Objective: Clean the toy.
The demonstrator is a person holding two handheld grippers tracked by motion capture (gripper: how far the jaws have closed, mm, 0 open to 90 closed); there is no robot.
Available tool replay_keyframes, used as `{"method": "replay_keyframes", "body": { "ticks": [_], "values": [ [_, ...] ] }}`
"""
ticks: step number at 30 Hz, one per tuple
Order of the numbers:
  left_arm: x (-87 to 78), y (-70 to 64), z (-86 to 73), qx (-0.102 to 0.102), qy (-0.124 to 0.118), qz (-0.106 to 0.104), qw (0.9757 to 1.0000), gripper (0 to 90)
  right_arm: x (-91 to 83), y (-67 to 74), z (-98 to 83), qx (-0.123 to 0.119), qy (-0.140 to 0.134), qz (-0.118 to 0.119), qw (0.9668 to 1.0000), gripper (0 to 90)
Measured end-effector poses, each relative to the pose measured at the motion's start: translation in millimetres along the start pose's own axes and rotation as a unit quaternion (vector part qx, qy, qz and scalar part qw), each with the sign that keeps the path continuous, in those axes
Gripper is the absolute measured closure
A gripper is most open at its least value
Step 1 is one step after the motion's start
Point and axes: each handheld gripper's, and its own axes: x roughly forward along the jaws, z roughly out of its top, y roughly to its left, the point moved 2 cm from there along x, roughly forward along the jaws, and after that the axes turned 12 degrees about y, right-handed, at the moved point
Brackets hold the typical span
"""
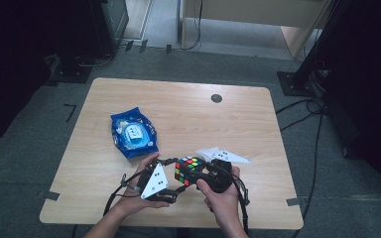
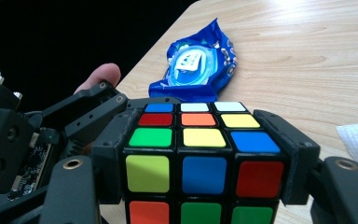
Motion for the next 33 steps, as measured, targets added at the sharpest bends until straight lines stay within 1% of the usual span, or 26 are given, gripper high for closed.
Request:
{"method": "replay_keyframes", "body": {
  "ticks": [6,9,11,12,13,14,16,18,20,21,24,28,30,32,33],
  "values": [
    [0.7,-2.2,1.0,0.004,-0.001,0.003,1.0,16.3,2.4,0.9,-0.8,0.001,0.008,-0.002,1.0,34.2],
    [0.3,-4.9,2.6,0.008,-0.007,0.003,0.9999,15.3,4.4,1.7,-1.8,-0.001,0.015,-0.005,0.9999,34.2],
    [-0.8,-6.3,4.2,0.01,-0.014,0.006,0.9998,15.5,7.1,2.8,-3.0,-0.003,0.026,-0.004,0.9997,34.0],
    [-2.0,-6.2,4.8,0.01,-0.019,0.007,0.9997,16.4,9.0,3.5,-3.9,-0.004,0.032,-0.003,0.9995,34.0],
    [-3.1,-5.9,5.0,0.008,-0.025,0.006,0.9996,19.2,11.4,4.2,-5.2,-0.007,0.04,-0.005,0.9991,34.1],
    [-4.3,-5.2,4.6,0.007,-0.029,0.003,0.9995,22.3,13.4,5.1,-6.2,-0.008,0.044,-0.005,0.999,34.1],
    [-3.8,-4.3,1.7,0.006,-0.029,-0.009,0.9995,26.4,17.5,6.2,-8.5,-0.009,0.049,-0.007,0.9988,34.2],
    [-2.6,-3.9,-0.2,0.0,-0.029,-0.015,0.9995,29.2,18.5,6.1,-8.6,-0.01,0.047,-0.014,0.9988,34.3],
    [-1.8,-2.8,-0.4,-0.002,-0.025,-0.015,0.9996,29.0,17.3,5.7,-8.4,-0.006,0.041,-0.017,0.999,34.3],
    [-1.1,-2.2,-0.7,-0.006,-0.024,-0.015,0.9996,28.4,16.3,5.5,-8.1,-0.003,0.038,-0.017,0.9991,34.3],
    [0.1,-0.5,-2.6,-0.009,-0.018,-0.017,0.9997,26.6,13.1,5.5,-7.0,-0.003,0.027,-0.021,0.9994,34.3],
    [1.4,-1.4,-3.2,-0.005,-0.013,-0.014,0.9998,28.1,11.7,6.4,-6.8,-0.004,0.022,-0.02,0.9995,34.4],
    [2.6,-1.7,-3.6,-0.004,-0.009,-0.012,0.9999,29.1,10.7,7.3,-6.7,-0.006,0.016,-0.016,0.9997,34.3],
    [2.6,-2.1,-3.6,-0.003,-0.009,-0.011,0.9999,29.2,10.2,7.8,-6.5,-0.006,0.017,-0.017,0.9997,34.3],
    [2.2,-3.0,-3.3,0.001,-0.011,-0.008,0.9999,29.9,10.5,7.7,-6.6,-0.005,0.018,-0.016,0.9997,34.3]
  ]
}}
